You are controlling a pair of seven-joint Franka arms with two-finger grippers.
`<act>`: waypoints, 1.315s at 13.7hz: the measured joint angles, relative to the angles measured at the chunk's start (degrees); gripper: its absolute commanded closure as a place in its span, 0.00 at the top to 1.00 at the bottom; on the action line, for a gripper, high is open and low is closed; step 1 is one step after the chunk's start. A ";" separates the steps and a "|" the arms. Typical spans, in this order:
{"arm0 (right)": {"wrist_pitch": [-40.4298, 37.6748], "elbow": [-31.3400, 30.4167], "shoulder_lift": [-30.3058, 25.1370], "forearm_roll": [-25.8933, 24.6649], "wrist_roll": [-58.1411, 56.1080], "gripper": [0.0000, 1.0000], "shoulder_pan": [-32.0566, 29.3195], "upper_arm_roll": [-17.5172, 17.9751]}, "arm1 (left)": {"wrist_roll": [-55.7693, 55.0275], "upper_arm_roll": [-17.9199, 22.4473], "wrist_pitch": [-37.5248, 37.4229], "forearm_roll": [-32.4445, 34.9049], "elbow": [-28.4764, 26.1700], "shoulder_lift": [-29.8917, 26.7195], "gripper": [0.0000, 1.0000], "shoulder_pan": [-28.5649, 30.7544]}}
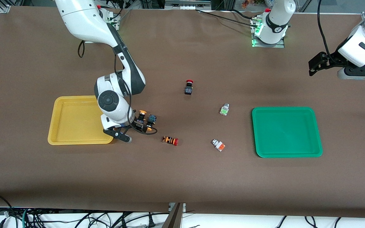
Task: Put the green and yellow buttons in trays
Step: 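Reach the right gripper down to the yellow-capped blue button, then grasp the yellow button with the right gripper while the left gripper reaches the green-label button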
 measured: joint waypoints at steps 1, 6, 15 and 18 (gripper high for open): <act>1.37 -0.91 0.23 1.03 0.00 0.91 0.00 0.06 | 0.00 0.00 0.00 0.00 0.00 0.03 1.00 0.00; 4.66 -2.85 0.71 2.24 0.33 0.89 0.02 1.18 | 0.00 -0.01 -0.14 0.00 -0.01 1.08 1.00 -0.01; 9.11 -7.05 1.10 2.26 0.49 0.69 0.49 2.02 | -0.02 -0.60 9.01 -0.05 3.76 21.36 1.00 -8.36; 9.29 -7.19 0.93 2.26 0.49 0.32 0.55 1.95 | -0.07 -0.70 14.06 -2.05 4.12 29.17 1.00 -12.29</act>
